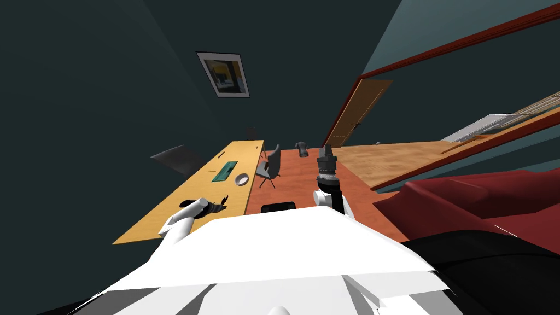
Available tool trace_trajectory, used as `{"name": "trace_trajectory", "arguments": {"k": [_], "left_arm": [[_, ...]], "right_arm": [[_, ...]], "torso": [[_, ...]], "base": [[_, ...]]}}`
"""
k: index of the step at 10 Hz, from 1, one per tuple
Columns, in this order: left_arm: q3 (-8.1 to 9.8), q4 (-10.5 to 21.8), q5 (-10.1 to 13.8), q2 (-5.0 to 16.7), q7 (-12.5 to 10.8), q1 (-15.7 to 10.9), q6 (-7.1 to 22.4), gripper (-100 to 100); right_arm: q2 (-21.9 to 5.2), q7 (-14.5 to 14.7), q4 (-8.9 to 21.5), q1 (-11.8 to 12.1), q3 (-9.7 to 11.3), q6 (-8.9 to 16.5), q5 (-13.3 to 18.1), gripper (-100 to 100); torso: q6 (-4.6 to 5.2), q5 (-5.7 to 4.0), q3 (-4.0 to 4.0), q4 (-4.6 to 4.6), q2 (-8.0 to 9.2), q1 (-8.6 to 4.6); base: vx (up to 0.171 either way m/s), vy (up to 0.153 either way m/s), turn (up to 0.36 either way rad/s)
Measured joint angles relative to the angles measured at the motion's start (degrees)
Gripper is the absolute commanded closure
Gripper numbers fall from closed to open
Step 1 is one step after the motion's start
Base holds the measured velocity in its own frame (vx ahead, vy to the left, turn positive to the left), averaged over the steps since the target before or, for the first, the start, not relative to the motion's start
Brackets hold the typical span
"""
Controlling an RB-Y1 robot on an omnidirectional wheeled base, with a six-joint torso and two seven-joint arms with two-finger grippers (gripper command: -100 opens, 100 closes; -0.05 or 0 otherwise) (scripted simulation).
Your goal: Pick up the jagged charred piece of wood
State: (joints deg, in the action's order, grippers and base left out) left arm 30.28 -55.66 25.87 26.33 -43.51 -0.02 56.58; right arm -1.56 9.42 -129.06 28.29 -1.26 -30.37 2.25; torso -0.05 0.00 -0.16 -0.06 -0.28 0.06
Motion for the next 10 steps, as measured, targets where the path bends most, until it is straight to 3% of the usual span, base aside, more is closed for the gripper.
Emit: {"name": "trace_trajectory", "arguments": {"k": [4,5,6,10], "left_arm": [[1.39,4.1,1.9,1.4,-2.7,-0.9,3.7,-100],[1.43,4.1,1.9,1.4,-2.9,-0.9,3.8,0],[1.42,4.1,1.9,1.4,-2.8,-1.0,3.8,-100],[4.28,7.0,2.6,1.8,3.4,-0.9,2.9,-100]], "right_arm": [[0.0,0.0,0.0,0.0,0.0,0.0,0.0,0],[0.0,0.0,0.0,0.0,0.0,0.0,0.0,0],[0.0,0.0,0.0,0.0,0.0,0.0,0.0,0],[0.0,0.0,0.0,0.0,0.0,0.0,0.0,0]], "torso": [[-0.01,0.0,-0.03,-0.01,-0.05,0.01],[-0.03,-0.01,0.04,0.01,0.09,-0.05],[-0.03,-0.02,0.12,0.04,0.22,-0.1],[-0.02,-0.05,-0.15,-0.06,-0.24,-0.22]], "base": [[0.081,0.03,-0.059],[0.008,0.003,0.003],[0.088,-0.012,0.173],[0.118,-0.024,0.115]]}}
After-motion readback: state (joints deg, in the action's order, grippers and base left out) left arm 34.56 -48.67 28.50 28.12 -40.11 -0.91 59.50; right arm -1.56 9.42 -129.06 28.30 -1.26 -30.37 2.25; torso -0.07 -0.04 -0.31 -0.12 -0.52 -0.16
